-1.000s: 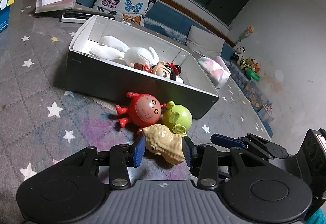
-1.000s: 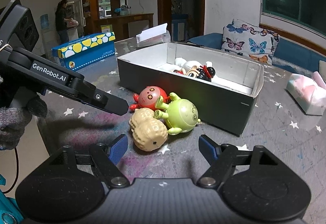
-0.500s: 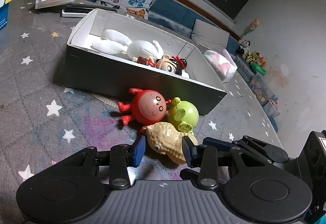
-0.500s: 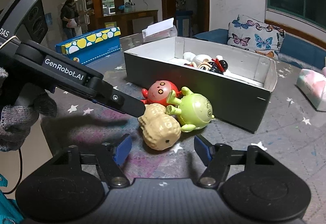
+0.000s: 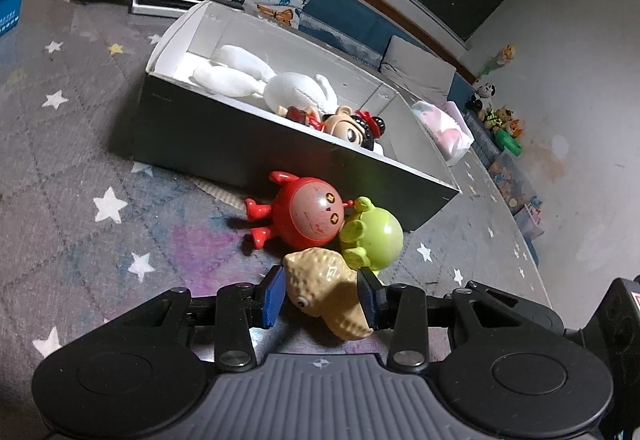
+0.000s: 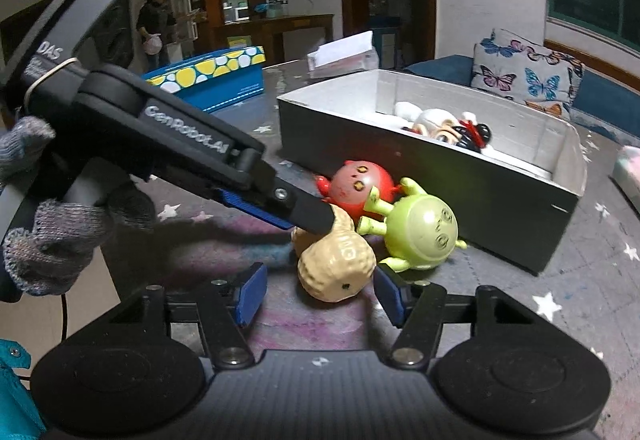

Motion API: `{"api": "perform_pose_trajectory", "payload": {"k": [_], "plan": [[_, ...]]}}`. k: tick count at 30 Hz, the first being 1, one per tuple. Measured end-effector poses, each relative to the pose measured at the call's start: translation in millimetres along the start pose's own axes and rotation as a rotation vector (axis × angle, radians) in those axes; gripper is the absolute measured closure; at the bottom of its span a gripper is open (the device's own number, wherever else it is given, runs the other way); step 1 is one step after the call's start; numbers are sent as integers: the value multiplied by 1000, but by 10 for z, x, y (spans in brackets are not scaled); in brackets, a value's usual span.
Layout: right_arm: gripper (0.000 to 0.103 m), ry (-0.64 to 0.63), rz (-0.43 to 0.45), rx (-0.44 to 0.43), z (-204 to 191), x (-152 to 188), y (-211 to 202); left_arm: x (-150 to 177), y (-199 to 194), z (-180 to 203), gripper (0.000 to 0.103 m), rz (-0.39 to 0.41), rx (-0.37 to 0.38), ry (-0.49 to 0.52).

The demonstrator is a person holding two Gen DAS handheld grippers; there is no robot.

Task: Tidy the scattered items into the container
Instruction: 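Grasp the peanut figure with both tools and lift it over the box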

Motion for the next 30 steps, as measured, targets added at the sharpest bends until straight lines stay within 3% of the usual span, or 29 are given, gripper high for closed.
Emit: {"api": "perform_pose_trajectory", "payload": {"k": [13,17,22,30], "plan": [[51,-1,-26,38,32,-44,212,-56,65,-182,62,-14,23,-87],[58,9,-34,34,63,-49,237,-57,44,-208,64,-11,27,-81],[58,4,-32,18,31,-71,198,-74,-41,-170,64,-14,26,-70],[58,-33,38,-3,31,-407,13,-333,-330,-5,65,65,49,-49]]}}
Point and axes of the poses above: each gripper's, at about its wrist camera, not at the fingertips, and y roughly the way its jaws point, z to its right, x to its underside, the point moved 3 cm from there along y, roughly the way its jaws point, and after that the axes turned 5 degrees about z, right-handed, at the moved point
